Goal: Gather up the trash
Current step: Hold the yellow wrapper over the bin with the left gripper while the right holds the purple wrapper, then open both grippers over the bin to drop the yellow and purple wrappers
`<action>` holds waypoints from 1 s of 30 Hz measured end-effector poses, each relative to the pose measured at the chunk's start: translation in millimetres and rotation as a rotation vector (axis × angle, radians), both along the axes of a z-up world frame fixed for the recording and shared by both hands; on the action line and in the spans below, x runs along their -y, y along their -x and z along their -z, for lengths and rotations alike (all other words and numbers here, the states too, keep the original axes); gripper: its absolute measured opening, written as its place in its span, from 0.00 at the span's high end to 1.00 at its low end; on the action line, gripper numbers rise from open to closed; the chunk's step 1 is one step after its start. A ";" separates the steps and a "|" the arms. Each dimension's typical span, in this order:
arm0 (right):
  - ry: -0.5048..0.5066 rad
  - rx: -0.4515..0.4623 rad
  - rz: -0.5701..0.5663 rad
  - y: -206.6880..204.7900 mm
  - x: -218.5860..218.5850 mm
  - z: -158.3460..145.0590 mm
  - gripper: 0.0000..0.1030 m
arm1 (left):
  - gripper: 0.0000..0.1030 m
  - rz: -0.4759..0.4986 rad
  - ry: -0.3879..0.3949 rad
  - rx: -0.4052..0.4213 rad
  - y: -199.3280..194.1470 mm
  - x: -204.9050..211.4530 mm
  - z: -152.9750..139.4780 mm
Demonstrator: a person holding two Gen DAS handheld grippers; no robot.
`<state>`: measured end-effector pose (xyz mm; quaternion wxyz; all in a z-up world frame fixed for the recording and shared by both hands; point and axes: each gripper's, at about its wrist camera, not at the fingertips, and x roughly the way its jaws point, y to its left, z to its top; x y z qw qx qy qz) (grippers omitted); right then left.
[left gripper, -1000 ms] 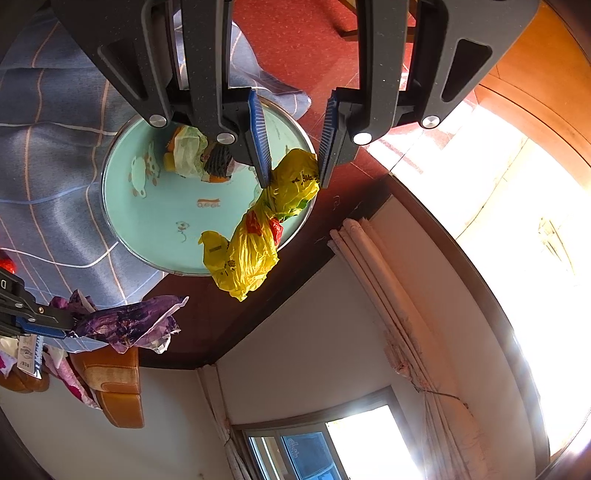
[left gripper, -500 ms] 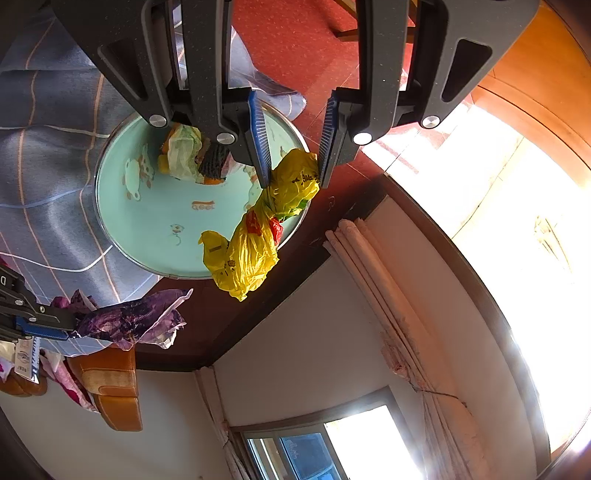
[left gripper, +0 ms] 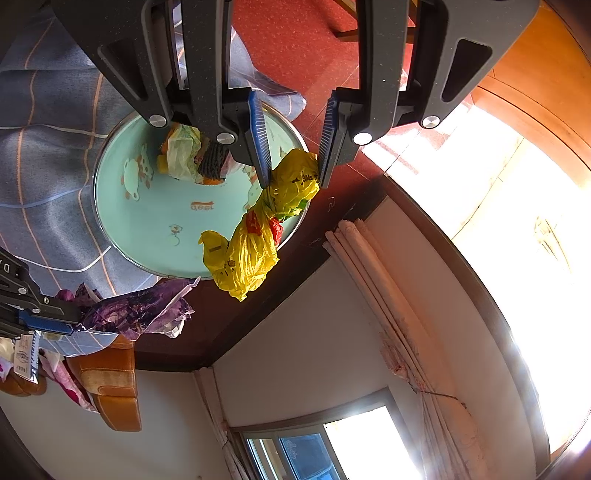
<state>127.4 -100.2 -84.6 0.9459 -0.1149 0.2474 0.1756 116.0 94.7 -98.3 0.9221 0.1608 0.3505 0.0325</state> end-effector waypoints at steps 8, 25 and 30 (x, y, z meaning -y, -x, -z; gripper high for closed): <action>0.007 0.003 -0.005 2.3 -2.5 0.9 0.83 | 0.75 0.003 0.002 -0.003 0.2 0.5 0.0; 0.015 0.010 -0.013 2.9 -6.8 0.8 0.83 | 0.74 0.010 0.010 -0.006 0.1 0.9 -0.2; 0.013 0.001 -0.046 3.4 -11.2 3.1 0.68 | 0.56 0.026 0.022 0.010 2.5 3.6 -1.9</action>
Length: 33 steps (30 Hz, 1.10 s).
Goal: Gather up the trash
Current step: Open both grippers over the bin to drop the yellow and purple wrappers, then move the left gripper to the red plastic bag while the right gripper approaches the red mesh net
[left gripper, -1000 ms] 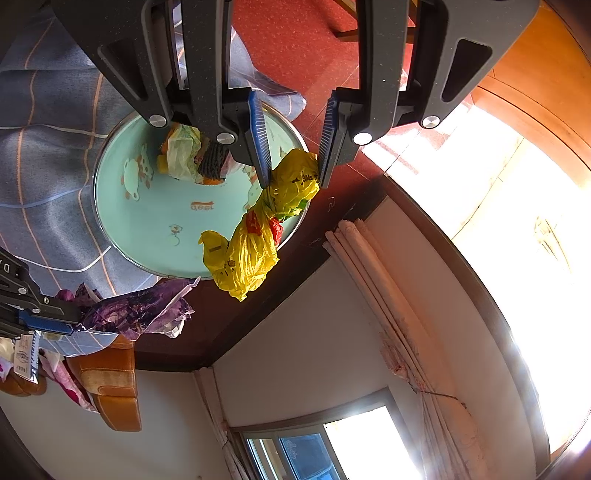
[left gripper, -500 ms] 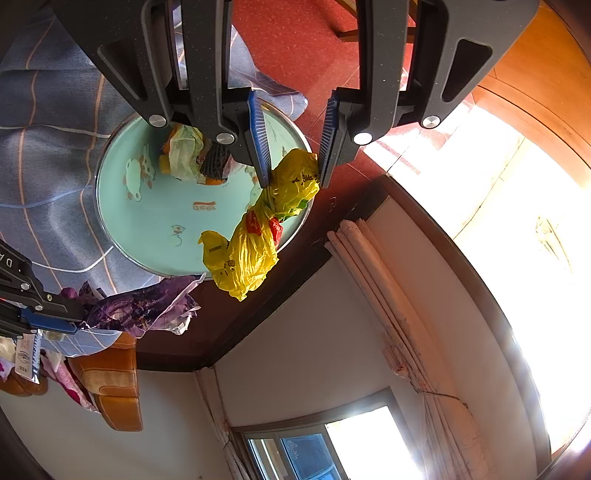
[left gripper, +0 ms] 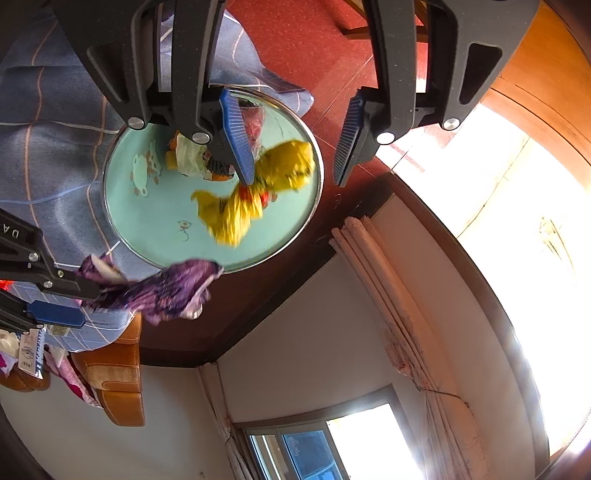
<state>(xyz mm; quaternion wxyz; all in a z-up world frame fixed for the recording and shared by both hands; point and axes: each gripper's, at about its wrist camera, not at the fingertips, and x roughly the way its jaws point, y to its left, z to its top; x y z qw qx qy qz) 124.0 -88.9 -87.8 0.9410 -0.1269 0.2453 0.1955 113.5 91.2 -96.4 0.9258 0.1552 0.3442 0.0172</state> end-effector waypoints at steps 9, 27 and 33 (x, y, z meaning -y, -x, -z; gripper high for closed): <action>-0.012 -0.003 0.029 1.0 8.5 0.2 0.50 | 0.44 0.021 0.016 -0.015 -0.1 6.0 5.6; -0.181 -0.095 0.656 114.5 263.1 14.1 0.41 | 0.42 0.333 0.078 -0.091 12.3 149.8 10.1; -0.242 -0.090 0.777 152.5 322.0 22.7 0.39 | 0.40 0.465 0.064 -0.055 23.8 224.6 -7.0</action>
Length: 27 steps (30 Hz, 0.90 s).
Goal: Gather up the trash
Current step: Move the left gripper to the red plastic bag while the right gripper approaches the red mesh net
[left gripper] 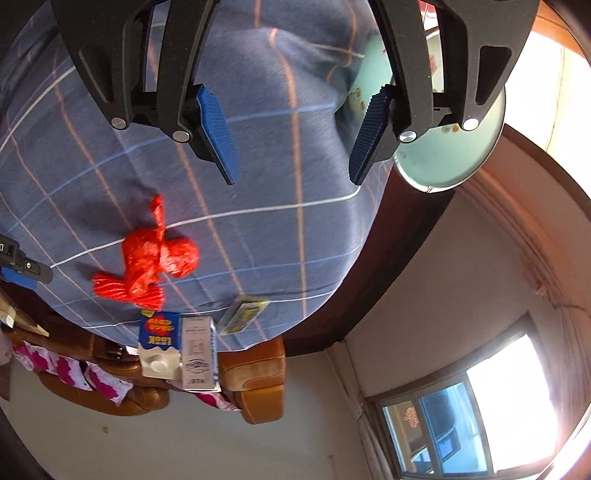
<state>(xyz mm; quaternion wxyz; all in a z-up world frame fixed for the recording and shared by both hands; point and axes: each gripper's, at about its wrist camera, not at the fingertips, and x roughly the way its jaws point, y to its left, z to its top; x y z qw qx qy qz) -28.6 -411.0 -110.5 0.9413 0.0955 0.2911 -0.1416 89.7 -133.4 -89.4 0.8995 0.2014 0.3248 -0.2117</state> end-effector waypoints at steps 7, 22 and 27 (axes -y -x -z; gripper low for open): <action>-0.028 0.024 0.048 26.7 22.2 5.2 0.33 | 0.39 0.082 -0.011 -0.037 5.6 64.8 7.8; -0.097 0.043 0.117 57.8 46.8 24.6 0.29 | 0.19 0.000 -0.082 -0.036 -15.7 118.5 30.3; -0.093 0.050 0.106 57.6 42.5 27.6 0.29 | 0.13 -0.133 -0.121 0.023 -35.8 60.0 23.7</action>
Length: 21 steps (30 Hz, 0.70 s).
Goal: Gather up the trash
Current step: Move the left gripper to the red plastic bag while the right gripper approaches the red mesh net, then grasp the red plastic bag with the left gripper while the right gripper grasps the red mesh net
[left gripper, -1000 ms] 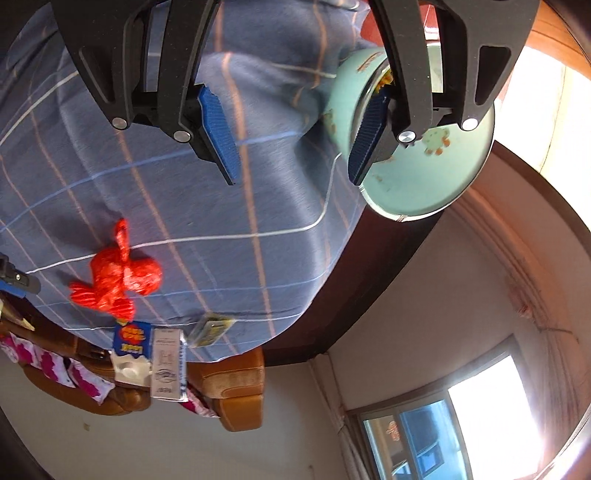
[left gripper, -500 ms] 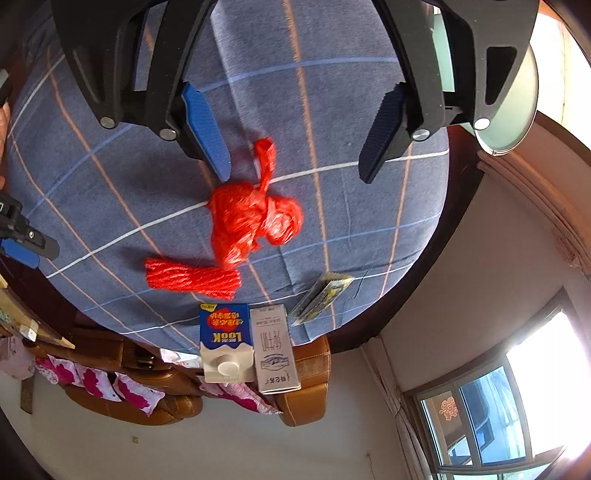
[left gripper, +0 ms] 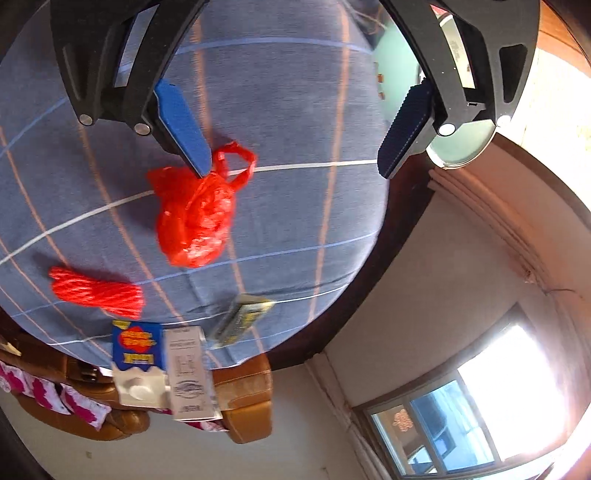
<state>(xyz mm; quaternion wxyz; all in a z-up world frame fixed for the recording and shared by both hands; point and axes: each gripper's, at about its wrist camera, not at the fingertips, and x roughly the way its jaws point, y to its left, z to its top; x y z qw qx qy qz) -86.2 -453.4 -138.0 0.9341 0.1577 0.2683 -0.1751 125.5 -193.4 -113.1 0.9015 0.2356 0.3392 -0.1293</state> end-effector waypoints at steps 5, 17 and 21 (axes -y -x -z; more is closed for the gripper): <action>-0.006 0.000 -0.015 -6.9 -7.1 4.1 0.29 | 0.13 -0.030 0.073 -0.002 1.3 -24.9 -13.9; 0.016 0.001 0.015 -5.1 -4.3 -0.7 0.29 | 0.13 0.049 0.130 -0.037 18.7 48.8 -0.6; 0.022 -0.003 0.011 -8.9 -3.7 -3.6 0.29 | 0.34 0.011 0.139 -0.074 2.4 31.3 6.7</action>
